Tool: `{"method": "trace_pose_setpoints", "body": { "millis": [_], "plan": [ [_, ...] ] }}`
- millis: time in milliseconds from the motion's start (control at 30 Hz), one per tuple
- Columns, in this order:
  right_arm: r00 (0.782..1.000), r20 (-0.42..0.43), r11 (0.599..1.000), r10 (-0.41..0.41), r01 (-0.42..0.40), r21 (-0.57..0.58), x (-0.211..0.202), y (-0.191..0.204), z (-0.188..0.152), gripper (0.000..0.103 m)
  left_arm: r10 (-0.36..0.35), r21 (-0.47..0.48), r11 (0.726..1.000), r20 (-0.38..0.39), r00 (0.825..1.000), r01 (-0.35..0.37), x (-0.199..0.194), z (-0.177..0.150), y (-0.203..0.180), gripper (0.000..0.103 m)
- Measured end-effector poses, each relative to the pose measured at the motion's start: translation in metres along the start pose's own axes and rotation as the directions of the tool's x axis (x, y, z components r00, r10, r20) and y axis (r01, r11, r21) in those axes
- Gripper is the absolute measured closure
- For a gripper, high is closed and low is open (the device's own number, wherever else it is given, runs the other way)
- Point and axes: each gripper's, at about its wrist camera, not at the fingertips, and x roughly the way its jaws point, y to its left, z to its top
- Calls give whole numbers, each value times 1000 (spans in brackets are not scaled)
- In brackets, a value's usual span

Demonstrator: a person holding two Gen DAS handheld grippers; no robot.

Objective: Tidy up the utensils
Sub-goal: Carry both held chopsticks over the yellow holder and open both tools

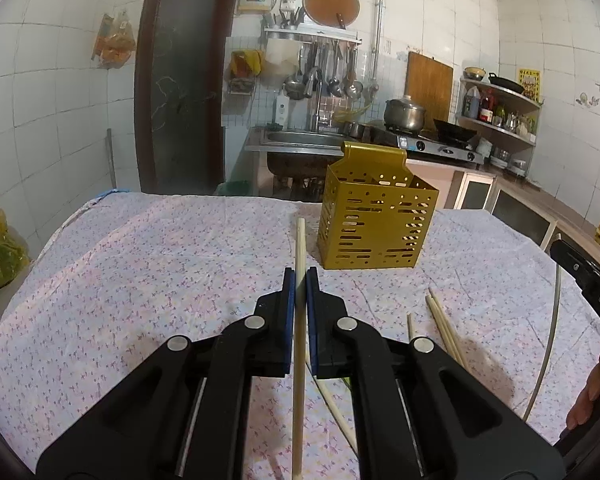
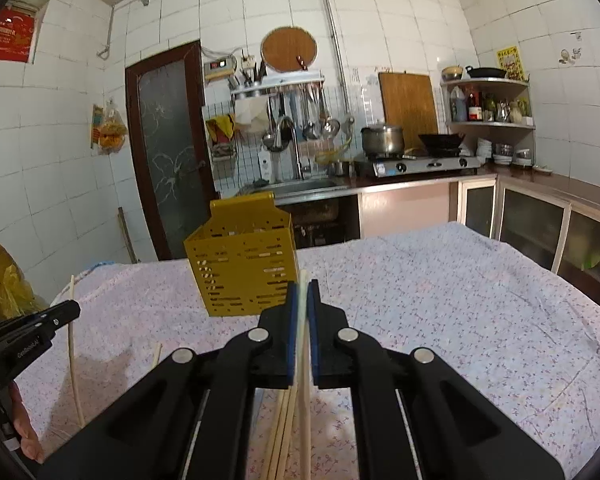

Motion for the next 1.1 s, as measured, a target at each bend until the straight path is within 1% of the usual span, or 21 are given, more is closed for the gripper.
{"method": "trace_pose_setpoints", "body": {
  "millis": [67, 167, 233, 333, 367, 400, 500, 533, 600, 667, 733, 800, 867, 933, 1000, 1033, 1100],
  "plan": [
    [1000, 30, 1000, 0, 0, 0, -7, 0, 2, 98, -9, 0, 1000, 16, 1000, 9, -4, 3, 0, 99],
    [996, 90, 1000, 6, -6, -2, -17, 3, 16, 98, -22, 9, 1000, 63, 998, 22, -13, 17, -5, 99],
    [991, 130, 1000, 13, -12, -6, -19, 5, 31, 98, -42, 13, 999, 96, 994, 41, -16, 35, -10, 99],
    [980, 197, 1000, 31, -29, -13, -10, 11, 68, 98, -66, 21, 998, 148, 987, 63, -13, 69, -19, 99],
    [977, 212, 999, 36, -34, -14, -7, 13, 75, 98, -76, 26, 997, 184, 980, 73, -13, 88, -24, 99],
    [970, 241, 999, 42, -37, -22, 1, 17, 92, 98, -87, 29, 996, 213, 973, 83, -11, 103, -29, 99],
    [954, 294, 998, 49, -38, -42, 19, 28, 125, 98, -103, 24, 995, 266, 958, 100, -1, 145, -39, 99],
    [947, 316, 998, 56, -43, -46, 32, 31, 142, 98, -111, 19, 994, 285, 952, 111, 5, 159, -43, 99],
    [937, 343, 998, 66, -55, -43, 50, 36, 163, 98, -130, 19, 991, 321, 938, 131, 19, 183, -50, 99],
    [927, 366, 997, 74, -62, -45, 67, 41, 180, 98, -123, 16, 992, 355, 927, 125, 41, 204, -57, 99],
    [918, 388, 996, 83, -69, -49, 87, 46, 191, 98, -126, 17, 991, 379, 917, 130, 61, 216, -61, 99],
    [909, 409, 996, 82, -69, -48, 109, 48, 199, 98, -139, 16, 989, 387, 912, 144, 86, 224, -65, 99],
    [905, 417, 997, 78, -62, -50, 130, 50, 197, 98, -144, 17, 989, 397, 906, 149, 110, 227, -68, 99],
    [906, 416, 997, 77, -64, -44, 149, 50, 196, 98, -134, 21, 990, 416, 900, 137, 131, 227, -71, 99],
    [911, 402, 996, 88, -88, -20, 168, 44, 191, 98, -131, 25, 991, 413, 901, 133, 153, 224, -74, 99],
    [914, 396, 996, 89, -90, -15, 174, 43, 188, 98, -133, 30, 991, 403, 905, 132, 162, 222, -75, 99],
    [921, 376, 995, 100, -97, -27, 189, 42, 175, 98, -125, 32, 992, 397, 909, 122, 176, 211, -74, 99]
  ]
}}
